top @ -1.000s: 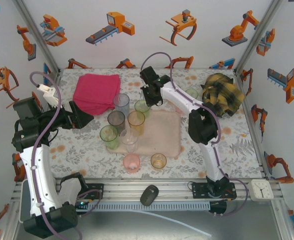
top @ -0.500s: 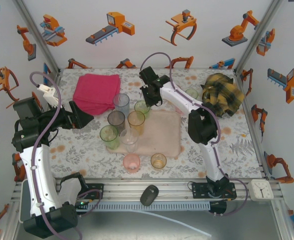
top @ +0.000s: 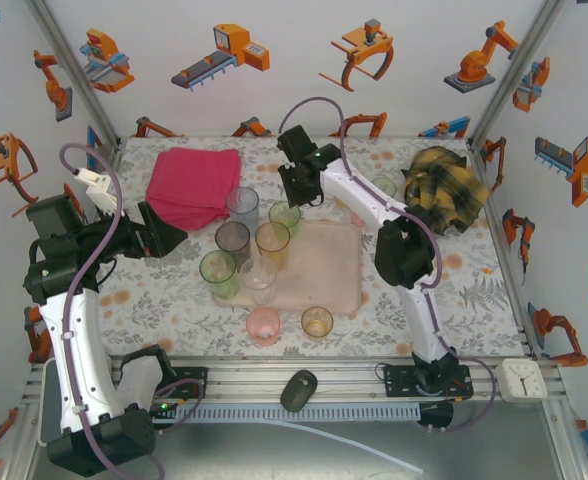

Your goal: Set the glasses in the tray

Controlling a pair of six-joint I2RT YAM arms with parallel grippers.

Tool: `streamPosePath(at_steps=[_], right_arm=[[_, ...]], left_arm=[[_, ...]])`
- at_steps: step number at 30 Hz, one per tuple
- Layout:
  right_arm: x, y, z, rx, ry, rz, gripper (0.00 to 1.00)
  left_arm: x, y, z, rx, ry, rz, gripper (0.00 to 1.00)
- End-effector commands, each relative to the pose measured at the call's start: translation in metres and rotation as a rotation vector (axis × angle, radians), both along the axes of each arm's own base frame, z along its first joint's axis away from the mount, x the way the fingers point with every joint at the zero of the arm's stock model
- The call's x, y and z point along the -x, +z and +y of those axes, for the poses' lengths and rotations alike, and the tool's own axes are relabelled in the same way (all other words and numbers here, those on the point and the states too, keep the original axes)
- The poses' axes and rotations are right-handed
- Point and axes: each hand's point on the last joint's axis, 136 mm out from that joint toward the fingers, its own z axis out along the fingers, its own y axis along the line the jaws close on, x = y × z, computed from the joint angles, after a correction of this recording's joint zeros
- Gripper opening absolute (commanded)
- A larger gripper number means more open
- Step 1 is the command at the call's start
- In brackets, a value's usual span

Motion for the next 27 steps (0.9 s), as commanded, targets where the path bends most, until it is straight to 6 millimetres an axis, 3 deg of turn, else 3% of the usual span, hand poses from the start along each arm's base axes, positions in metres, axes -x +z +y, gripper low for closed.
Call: streamPosePath(at_steps=[1,10,17,19,27], right_arm=[[0.000,0.018,0.001,0.006,0.011,-0.020,0.31],[-0.001,0.054,-0.013,0.023,-0.005,-0.100,0.33],[0.000,0.121,-0.034,-0.022,-0.051,-0.219,0.34],[0.009,0.134,-0.043,-0.031,-0.062,-0.237,0.34],[0.069,0.150,-0.093,-0.045,-0.117,-0.255,0.34]], left_arm=[[0.000,0.006,-0.002,0.011,-0.012,-0.021,0.97],[-0.001,0.002,0.000,0.004,-0.011,-0.012,0.97],[-0.001,0.000,0.000,-0.003,-0.013,-0.013,0.97],[-0.002,-0.002,0.001,-0.008,-0.009,-0.010,0.97],[0.003,-0.002,0.001,-0.021,-0.004,-0.025,0.97]])
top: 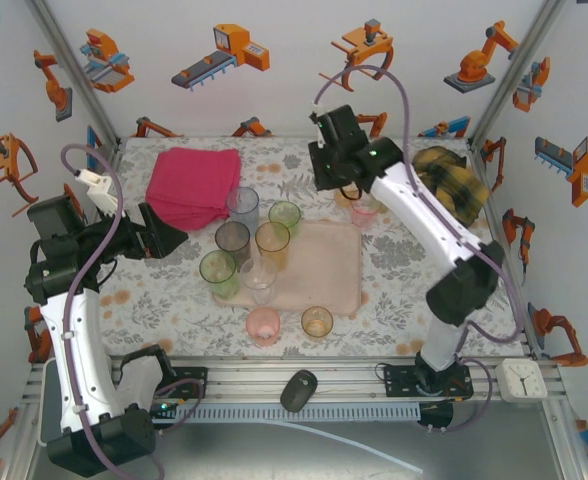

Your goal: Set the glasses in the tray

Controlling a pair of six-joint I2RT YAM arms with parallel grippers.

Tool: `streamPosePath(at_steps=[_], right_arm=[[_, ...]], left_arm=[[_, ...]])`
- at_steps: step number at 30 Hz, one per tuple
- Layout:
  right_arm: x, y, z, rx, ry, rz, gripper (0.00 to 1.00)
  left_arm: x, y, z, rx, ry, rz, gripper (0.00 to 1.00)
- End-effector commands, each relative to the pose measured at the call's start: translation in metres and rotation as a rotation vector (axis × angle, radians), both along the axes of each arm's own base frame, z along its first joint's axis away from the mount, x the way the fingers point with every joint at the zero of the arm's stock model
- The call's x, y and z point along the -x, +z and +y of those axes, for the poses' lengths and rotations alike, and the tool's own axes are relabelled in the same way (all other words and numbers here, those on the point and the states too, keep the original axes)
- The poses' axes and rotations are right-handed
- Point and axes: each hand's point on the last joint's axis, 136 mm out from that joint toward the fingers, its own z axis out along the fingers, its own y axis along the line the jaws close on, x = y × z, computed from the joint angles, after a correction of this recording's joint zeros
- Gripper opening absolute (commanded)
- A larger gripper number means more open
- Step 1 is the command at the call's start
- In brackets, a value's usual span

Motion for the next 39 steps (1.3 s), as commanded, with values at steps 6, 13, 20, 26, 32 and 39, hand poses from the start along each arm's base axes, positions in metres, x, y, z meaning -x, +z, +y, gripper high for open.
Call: streamPosePath(at_steps=[6,13,20,26,32,39], right_arm=[[0.067,-0.024,-0.056,-0.068,-0.124,0.032,0.34],[0.120,-0.038,-0.098,-0.086,-0.183,0.045,0.34],[0.167,-0.030,-0.135,-0.076,-0.230,0.079,0.37],[0.192,-0.046,-0.150,-0.141,-0.274,0.095,0.40],[0.198,-0.057,-0.159,-0.144,-0.315,0.097,0.43],[0.183,-0.079,-0.141,-0.145,-0.304,0.149,0.44]], left_arm=[[0.000,-0.001,0.016,-0.083,0.088,-0.024,0.97],[0.010,0.010,0.002,-0.063,0.018,-0.060,0.97],[0.021,0.015,0.001,-0.144,-0.033,-0.027,0.97],[0.028,0.003,0.003,-0.167,-0.015,-0.015,0.97],[0.028,-0.003,0.002,-0.157,-0.020,-0.002,0.99],[0.033,-0.012,0.000,-0.155,-0.030,0.004,0.99]])
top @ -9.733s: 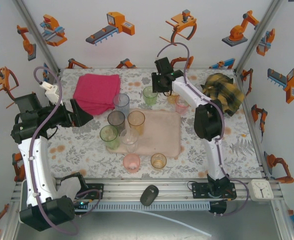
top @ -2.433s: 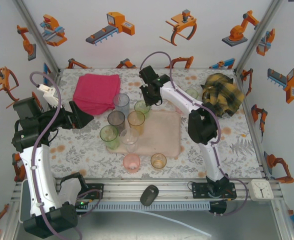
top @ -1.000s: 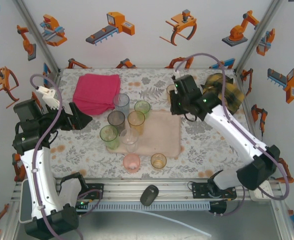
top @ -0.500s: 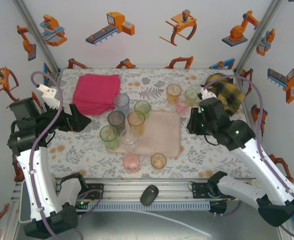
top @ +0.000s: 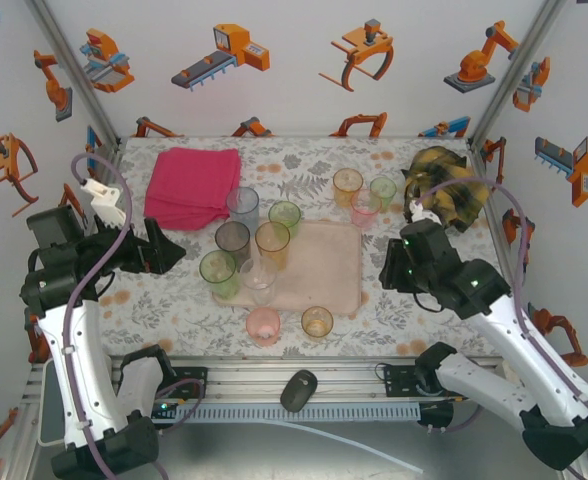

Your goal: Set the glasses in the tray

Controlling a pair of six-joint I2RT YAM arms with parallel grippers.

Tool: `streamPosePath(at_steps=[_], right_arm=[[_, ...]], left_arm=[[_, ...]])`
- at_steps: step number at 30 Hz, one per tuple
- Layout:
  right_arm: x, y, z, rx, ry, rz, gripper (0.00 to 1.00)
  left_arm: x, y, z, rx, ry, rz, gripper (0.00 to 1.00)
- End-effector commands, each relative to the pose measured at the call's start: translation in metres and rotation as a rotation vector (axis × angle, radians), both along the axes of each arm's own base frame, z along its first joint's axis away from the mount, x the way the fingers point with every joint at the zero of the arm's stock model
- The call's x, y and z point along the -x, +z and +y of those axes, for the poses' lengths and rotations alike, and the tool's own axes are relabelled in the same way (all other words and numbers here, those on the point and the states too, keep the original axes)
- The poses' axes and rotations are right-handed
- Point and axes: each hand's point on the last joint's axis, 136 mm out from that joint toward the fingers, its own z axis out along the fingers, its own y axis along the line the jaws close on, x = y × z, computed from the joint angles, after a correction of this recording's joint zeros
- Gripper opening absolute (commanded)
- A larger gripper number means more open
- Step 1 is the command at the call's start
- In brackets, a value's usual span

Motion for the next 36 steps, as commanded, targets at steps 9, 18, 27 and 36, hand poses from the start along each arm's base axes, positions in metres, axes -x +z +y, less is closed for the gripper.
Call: streamPosePath(at_steps=[9,18,27,36], right_arm=[[-0.066,0.014,0.002,0.057,-0.055,-0.024,0.57],[-0.136,-0.002,-0.001,-0.003,-0.087,-0.006,0.55],[-0.218,-0.028,-0.007,-0.073,-0.108,0.023,0.48],[-0.251,-0.049,-0.013,0.022,-0.113,0.074,0.46]], left_arm=[[0.014,0.025,-0.011,0.022,-0.036,-0.069,0.99],[0.018,0.026,-0.013,0.004,-0.063,-0.062,0.97],[0.022,0.017,-0.014,0.003,-0.058,-0.039,0.97],[0.020,0.016,-0.014,0.030,-0.046,-0.031,0.97]])
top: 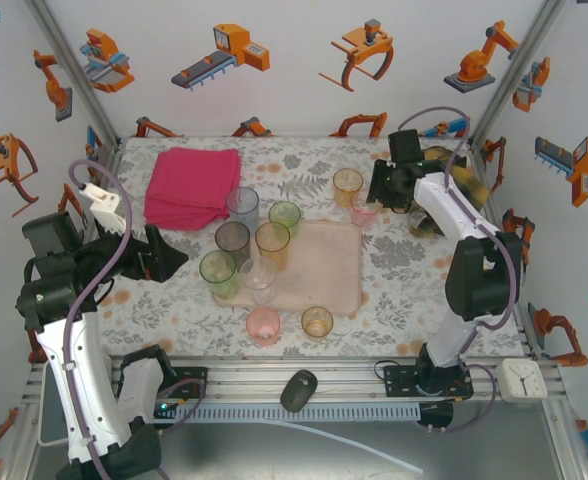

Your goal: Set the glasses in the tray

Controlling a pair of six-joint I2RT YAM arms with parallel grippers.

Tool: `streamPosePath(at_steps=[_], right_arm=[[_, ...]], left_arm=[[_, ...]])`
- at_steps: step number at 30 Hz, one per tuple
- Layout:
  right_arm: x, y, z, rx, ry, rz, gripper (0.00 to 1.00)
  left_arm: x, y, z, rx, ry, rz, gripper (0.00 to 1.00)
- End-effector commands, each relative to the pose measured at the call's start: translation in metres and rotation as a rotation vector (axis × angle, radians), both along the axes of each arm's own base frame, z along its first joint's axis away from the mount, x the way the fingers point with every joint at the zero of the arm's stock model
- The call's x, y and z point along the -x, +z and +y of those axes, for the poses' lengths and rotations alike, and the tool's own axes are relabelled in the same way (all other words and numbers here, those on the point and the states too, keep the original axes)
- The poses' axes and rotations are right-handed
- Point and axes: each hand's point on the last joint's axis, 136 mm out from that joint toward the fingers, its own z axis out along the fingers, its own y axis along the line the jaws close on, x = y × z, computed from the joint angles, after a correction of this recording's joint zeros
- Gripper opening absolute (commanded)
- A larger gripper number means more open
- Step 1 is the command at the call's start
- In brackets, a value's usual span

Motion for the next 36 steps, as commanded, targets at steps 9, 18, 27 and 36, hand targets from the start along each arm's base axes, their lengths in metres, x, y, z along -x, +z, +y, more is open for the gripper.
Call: streamPosePath(at_steps=[9,18,27,36], right_arm=[[-0.014,-0.004,-0.015,0.076,0.007,0.021,0.46],[-0.021,-0.022,-0.015,0.066,0.005,0.066,0.43],[-0.020,-0.032,-0.017,0.087,0.010,0.089,0.37],[-0.021,-0.041,-0.017,0.077,0.014,0.099,0.32]], left_arm=[[0.001,-0.003,-0.005,0.041,-0.015,0.009,0.97],[0.003,-0.003,-0.006,0.040,-0.014,0.006,0.97],[0.003,-0.002,-0.006,0.046,-0.016,0.002,0.97],[0.003,-0.003,-0.007,0.048,-0.017,0.003,0.97]])
